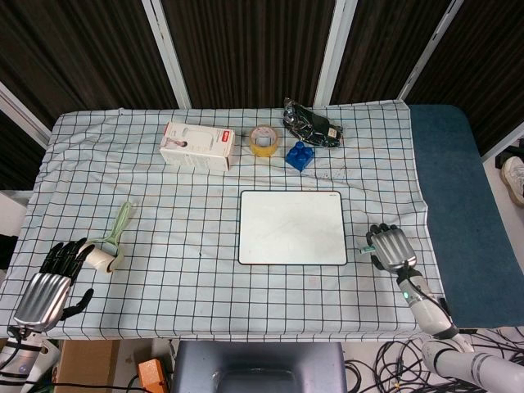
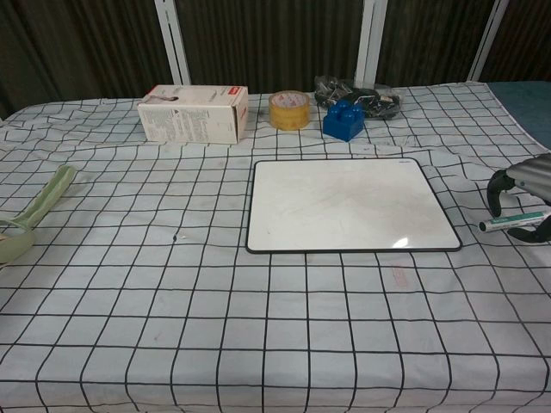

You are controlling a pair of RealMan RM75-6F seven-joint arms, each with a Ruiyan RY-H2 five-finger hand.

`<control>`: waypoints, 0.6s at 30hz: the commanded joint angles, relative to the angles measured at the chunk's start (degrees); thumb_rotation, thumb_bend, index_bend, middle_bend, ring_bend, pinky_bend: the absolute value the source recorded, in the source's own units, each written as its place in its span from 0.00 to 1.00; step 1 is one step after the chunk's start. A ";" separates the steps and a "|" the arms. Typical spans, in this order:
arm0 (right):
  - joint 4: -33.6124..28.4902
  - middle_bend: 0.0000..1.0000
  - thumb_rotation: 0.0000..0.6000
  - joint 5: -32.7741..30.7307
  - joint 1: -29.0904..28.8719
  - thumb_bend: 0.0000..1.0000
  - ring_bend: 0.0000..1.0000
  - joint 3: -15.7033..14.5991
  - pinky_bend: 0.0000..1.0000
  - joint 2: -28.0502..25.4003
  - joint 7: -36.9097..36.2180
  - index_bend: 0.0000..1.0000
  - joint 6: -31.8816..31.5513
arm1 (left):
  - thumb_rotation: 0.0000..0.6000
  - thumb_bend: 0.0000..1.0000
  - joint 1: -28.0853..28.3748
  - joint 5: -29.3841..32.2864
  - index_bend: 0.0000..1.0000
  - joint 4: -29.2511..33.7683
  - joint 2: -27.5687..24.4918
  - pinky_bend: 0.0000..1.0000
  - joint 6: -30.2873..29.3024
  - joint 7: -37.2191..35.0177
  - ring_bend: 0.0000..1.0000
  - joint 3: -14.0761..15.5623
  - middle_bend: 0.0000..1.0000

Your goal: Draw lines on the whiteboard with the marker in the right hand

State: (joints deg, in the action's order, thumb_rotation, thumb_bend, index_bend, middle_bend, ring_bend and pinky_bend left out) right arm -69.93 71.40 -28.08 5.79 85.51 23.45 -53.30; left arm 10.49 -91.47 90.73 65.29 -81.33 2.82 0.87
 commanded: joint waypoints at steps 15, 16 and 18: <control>2.30 0.32 1.00 -1.00 -0.56 0.29 0.27 -0.84 0.40 1.26 0.89 0.53 -0.27 | 1.00 0.36 0.31 -0.01 0.00 -0.11 -0.05 0.03 0.39 -0.26 0.00 -0.14 0.00; 2.31 0.32 1.00 -1.02 -0.55 0.29 0.27 -0.91 0.41 1.25 1.00 0.54 -0.32 | 1.00 0.36 0.31 0.00 0.00 -0.13 -0.05 0.03 0.40 -0.27 0.00 -0.14 0.00; 2.29 0.32 1.00 -1.16 -0.52 0.29 0.27 -1.11 0.41 1.20 1.31 0.54 -0.31 | 1.00 0.36 0.35 0.08 0.00 -0.15 -0.04 0.03 0.51 -0.25 0.00 -0.16 0.00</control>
State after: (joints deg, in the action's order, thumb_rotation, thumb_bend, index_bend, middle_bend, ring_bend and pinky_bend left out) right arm -67.63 70.28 -28.62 4.72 86.72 24.73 -53.61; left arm 10.84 -91.39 90.59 65.25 -80.82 2.56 0.71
